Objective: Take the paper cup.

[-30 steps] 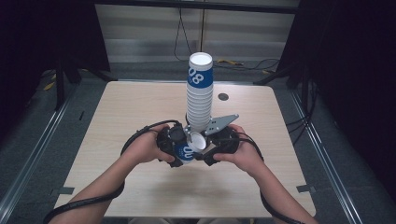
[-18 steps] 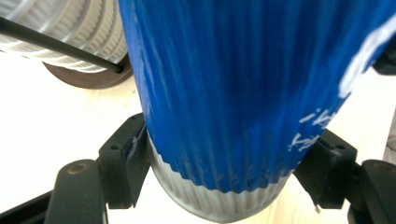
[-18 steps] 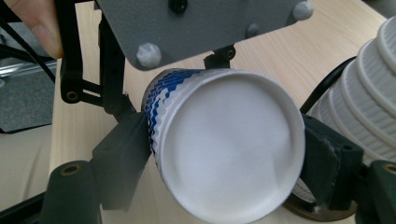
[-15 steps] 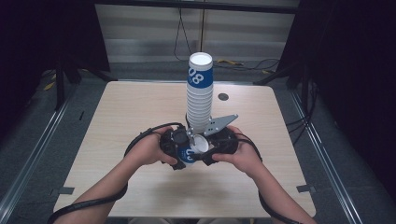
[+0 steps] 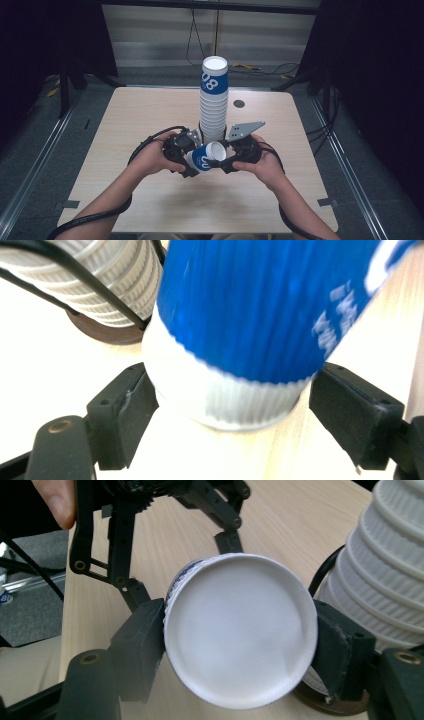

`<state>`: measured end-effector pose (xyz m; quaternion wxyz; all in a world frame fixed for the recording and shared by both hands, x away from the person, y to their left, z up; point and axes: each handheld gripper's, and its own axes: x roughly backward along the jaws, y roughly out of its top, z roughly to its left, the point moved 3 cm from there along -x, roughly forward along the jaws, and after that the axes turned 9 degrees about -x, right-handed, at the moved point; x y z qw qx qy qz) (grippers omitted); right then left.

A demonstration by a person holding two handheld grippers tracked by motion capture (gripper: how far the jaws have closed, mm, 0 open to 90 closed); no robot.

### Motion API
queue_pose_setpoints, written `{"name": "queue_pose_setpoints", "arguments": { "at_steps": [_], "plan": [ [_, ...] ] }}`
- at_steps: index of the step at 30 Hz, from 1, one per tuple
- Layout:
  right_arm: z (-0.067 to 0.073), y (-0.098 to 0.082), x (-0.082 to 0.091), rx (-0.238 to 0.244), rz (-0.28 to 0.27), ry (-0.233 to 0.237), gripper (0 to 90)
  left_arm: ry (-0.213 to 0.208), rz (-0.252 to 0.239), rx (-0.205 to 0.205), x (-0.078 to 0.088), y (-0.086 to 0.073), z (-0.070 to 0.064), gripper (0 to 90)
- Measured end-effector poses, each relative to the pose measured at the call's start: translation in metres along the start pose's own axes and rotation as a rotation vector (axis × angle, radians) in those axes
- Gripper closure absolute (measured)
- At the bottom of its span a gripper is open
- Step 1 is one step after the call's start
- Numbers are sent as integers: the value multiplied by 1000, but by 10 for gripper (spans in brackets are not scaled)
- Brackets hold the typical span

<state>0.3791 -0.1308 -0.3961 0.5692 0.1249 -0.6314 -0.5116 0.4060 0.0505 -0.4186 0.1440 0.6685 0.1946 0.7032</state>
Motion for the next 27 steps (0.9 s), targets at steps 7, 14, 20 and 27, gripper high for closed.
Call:
{"name": "queue_pose_setpoints", "arguments": {
  "at_steps": [7, 14, 20, 27],
  "plan": [
    [-1, -2, 2, -8, -7, -4, 289, -1, -28, 9, -1, -6, -1, 186],
    [-3, -5, 5, -31, -36, 0, 289, -12, -81, 40, 1, -9, -1, 185],
    [-5, -8, 7, -41, -46, 0, 288, -18, -132, 83, 1, -10, -1, 187],
    [-6, -10, 9, -43, -51, 6, 288, -29, -173, 103, -3, -15, -2, 183]
  ]
}}
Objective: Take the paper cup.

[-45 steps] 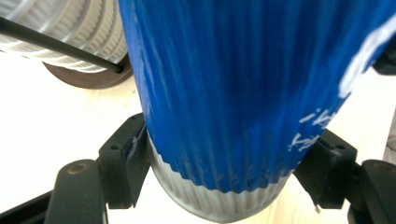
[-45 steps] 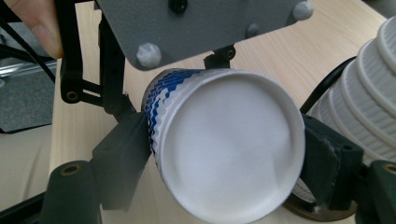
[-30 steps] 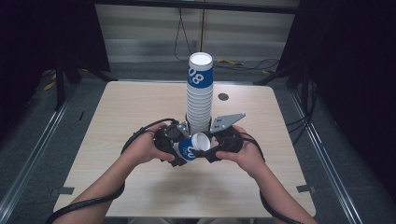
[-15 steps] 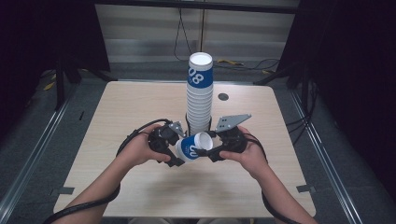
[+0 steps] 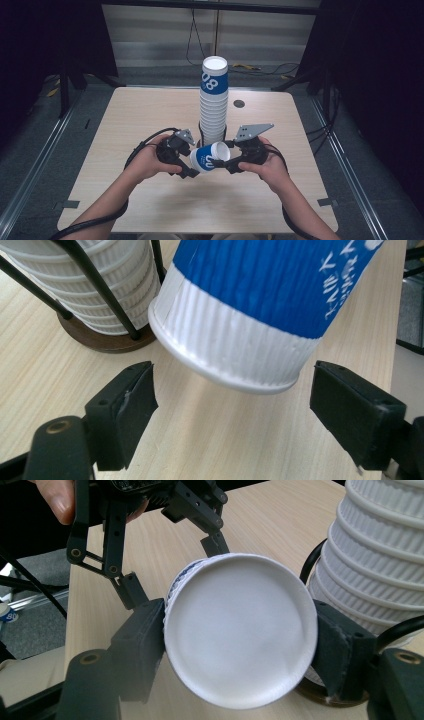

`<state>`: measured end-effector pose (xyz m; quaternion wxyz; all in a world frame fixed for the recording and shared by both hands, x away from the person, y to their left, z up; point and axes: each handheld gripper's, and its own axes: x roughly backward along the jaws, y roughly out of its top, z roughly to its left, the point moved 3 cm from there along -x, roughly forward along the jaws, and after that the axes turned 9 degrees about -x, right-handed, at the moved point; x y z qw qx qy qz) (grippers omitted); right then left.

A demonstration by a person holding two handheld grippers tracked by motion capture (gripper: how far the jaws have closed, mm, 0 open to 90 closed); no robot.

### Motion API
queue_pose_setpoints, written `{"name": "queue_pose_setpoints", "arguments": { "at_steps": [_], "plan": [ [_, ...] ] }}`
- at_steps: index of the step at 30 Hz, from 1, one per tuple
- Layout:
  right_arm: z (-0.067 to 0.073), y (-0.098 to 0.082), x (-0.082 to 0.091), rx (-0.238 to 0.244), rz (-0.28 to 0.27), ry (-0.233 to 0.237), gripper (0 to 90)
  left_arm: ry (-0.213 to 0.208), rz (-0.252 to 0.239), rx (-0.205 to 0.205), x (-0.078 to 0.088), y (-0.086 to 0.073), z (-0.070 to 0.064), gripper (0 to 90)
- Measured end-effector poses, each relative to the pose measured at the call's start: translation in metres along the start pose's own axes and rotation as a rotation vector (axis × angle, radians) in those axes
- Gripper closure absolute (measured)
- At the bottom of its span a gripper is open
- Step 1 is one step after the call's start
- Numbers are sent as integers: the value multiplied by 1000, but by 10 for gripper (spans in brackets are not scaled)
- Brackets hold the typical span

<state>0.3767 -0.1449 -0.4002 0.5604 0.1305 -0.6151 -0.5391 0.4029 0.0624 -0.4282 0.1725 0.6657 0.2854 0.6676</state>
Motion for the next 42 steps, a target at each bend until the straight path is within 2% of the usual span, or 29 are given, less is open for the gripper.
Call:
{"name": "queue_pose_setpoints", "arguments": {
  "at_steps": [3, 5, 6, 8, 11, 13, 15, 20, 25, 27, 28, 35, 39, 41, 42],
  "plan": [
    [-1, -1, 2, -7, -5, 2, 288, 0, -22, 21, 0, -2, 0, 182],
    [-2, -1, 3, -8, -6, 2, 288, 4, -25, 7, 1, -3, 2, 181],
    [-2, 0, 3, -7, -6, -1, 288, 7, -41, 20, 1, -3, 2, 182],
    [-2, 0, 3, -4, -1, -2, 288, 14, -44, 14, 2, -3, 3, 181],
    [-2, 0, 3, -3, 0, -6, 288, 28, -72, 24, 2, -2, 2, 181],
    [-1, 0, 2, -6, 1, -4, 288, 31, -70, 5, 3, -2, 2, 179],
    [-1, 0, 1, 8, 13, -9, 287, 39, -85, 12, 3, -2, 1, 179],
    [-1, 2, 2, 8, 8, -6, 287, 58, -121, 0, 2, -3, 0, 179],
    [-1, 3, 1, 9, 17, -9, 287, 47, -137, -5, 0, -3, 2, 178],
    [-2, 4, 1, 10, 13, -9, 287, 51, -155, 3, 1, -2, 1, 178],
    [-2, 4, 1, 5, 15, -12, 287, 45, -166, -6, 1, -2, 1, 178],
    [-2, 4, -4, 4, 16, -1, 287, 51, -172, -23, -4, 1, 0, 168],
    [-2, 5, -5, 3, 17, 3, 286, 46, -178, -19, -7, 0, 0, 166],
    [-1, 5, -5, 4, 17, 5, 287, 47, -164, -22, -7, 0, 2, 160],
    [-2, 5, -6, 6, 21, 4, 286, 49, -178, -20, -8, 0, 2, 157]
  ]
}}
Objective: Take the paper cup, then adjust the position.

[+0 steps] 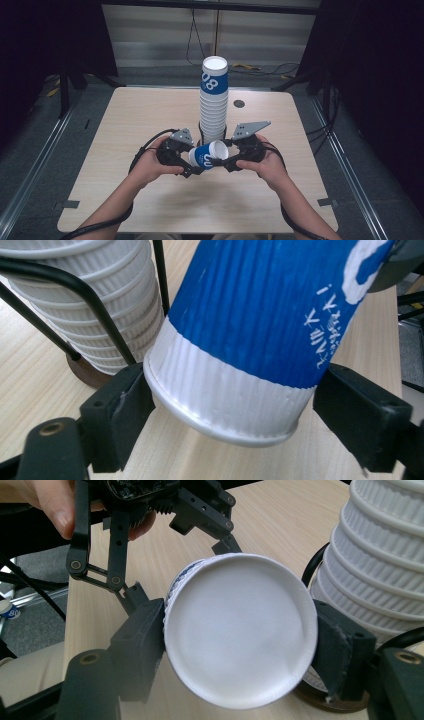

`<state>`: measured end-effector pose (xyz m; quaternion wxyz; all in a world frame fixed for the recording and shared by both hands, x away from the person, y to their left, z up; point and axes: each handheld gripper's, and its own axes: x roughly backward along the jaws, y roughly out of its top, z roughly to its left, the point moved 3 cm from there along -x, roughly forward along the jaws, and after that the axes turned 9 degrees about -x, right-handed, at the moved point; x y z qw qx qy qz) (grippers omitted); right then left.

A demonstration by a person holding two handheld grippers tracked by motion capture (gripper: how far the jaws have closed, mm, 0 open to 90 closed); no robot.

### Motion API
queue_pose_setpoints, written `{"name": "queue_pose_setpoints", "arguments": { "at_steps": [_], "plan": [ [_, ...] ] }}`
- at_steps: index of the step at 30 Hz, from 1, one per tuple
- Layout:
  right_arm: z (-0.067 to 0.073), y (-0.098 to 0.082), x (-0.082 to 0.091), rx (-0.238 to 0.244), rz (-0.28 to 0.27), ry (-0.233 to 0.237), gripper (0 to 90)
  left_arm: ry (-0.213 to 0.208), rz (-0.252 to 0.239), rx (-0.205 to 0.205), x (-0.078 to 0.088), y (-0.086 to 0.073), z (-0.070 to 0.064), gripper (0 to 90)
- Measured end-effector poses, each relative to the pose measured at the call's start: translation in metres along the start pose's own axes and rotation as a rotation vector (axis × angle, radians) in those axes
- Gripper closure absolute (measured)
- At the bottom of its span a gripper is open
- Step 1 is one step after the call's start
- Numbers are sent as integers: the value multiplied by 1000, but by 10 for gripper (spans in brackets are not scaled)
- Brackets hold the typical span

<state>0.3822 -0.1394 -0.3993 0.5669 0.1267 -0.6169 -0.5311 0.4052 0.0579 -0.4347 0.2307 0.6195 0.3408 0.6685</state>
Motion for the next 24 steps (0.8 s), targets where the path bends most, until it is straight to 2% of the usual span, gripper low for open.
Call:
{"name": "queue_pose_setpoints", "arguments": {
  "at_steps": [8, 12, 13, 14, 15, 24],
  "plan": [
    [-1, 1, 1, 1, -4, 0, 286, 6, 0, -7, 0, 1, 0, 151],
    [-2, 1, -1, -1, -3, 3, 286, 10, 2, 8, 0, -1, 1, 149],
    [-2, 1, -1, 1, -2, -1, 287, 9, -11, 6, -1, -2, 1, 147],
    [-2, 1, -2, 0, -3, 3, 287, 8, 5, 6, -1, -3, 1, 143],
    [-2, 1, -2, 0, -2, 3, 287, 10, -5, 10, -2, -3, 1, 144],
    [-4, 2, -7, -7, 3, 15, 287, 18, 3, 16, -4, -8, 2, 139]
  ]
}}
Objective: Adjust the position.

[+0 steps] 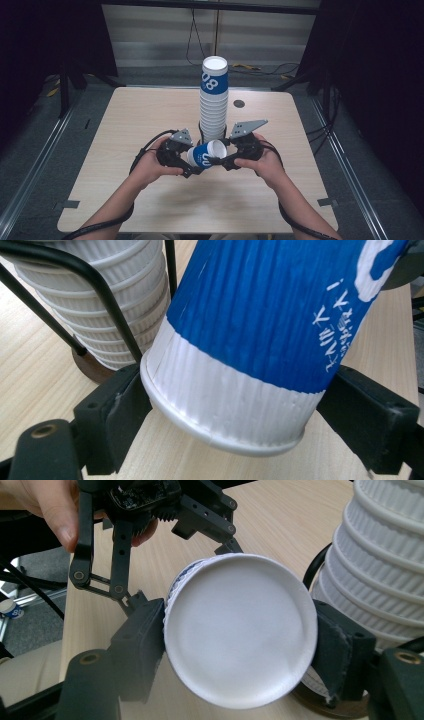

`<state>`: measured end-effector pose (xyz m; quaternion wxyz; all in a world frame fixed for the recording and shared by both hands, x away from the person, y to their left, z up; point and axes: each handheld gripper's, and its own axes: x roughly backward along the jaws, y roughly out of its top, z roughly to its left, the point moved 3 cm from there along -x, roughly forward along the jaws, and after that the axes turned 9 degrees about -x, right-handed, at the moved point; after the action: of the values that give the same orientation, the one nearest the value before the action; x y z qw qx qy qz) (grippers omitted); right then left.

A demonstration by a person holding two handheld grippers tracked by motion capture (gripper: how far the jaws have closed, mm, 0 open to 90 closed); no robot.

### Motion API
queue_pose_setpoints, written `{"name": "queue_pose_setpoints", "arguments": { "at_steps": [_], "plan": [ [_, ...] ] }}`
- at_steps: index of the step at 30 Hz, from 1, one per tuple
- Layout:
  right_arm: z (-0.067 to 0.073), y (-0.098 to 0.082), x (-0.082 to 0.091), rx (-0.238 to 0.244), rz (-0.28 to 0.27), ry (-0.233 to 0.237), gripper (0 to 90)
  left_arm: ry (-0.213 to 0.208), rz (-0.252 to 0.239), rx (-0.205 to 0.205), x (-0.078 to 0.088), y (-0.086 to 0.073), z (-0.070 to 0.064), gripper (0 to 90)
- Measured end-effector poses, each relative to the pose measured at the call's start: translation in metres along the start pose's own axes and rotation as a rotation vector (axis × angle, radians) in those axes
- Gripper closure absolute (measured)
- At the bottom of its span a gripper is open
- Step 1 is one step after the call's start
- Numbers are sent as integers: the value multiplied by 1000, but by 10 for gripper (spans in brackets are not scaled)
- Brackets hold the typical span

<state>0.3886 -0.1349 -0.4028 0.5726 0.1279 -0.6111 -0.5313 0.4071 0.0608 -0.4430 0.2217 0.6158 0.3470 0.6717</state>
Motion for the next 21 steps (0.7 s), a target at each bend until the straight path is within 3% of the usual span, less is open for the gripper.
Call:
{"name": "queue_pose_setpoints", "arguments": {
  "at_steps": [21],
  "plan": [
    [2, -3, 1, -13, 2, 10, 289, 8, 1, -36, -4, 2, -3, 122]
  ]
}}
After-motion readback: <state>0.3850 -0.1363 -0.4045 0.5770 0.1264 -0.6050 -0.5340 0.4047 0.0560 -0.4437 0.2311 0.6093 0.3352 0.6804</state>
